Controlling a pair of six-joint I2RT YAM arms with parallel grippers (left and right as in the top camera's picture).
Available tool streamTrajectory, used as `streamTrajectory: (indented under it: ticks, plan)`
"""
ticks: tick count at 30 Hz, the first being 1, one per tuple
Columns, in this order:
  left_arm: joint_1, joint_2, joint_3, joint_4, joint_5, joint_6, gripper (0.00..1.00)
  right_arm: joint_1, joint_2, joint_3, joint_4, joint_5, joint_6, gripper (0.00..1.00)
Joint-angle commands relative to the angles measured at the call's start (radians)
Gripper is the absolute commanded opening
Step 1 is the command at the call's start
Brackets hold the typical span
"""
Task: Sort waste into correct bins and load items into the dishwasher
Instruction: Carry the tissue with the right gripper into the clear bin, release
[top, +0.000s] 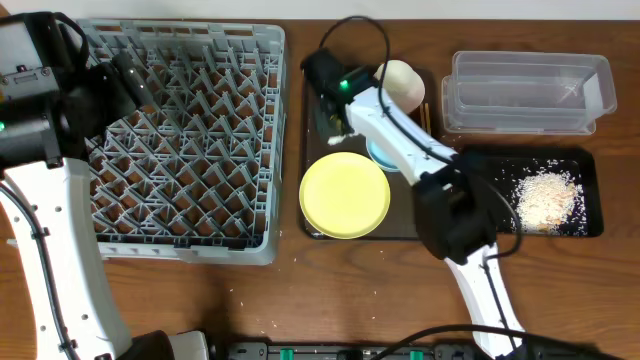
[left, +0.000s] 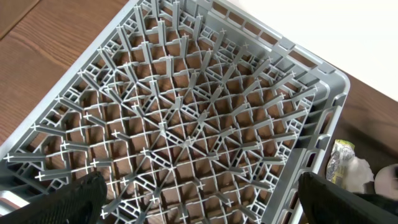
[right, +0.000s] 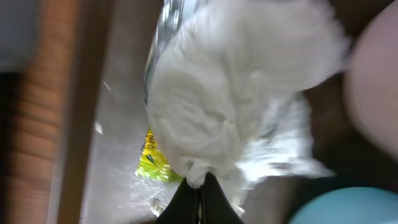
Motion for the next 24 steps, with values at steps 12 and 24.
streamTrajectory:
  ticks: [12, 24]
  plan:
    - [0.004, 0.002, -0.002, -0.002, -0.005, 0.005, 0.99, -0.113, -0.415, 0.079, 0.047, 0.196, 0.045, 0.01]
    - [0.004, 0.002, -0.002, -0.002, -0.005, 0.005, 0.99, -0.412, -0.427, 0.045, -0.133, 0.293, 0.482, 0.01]
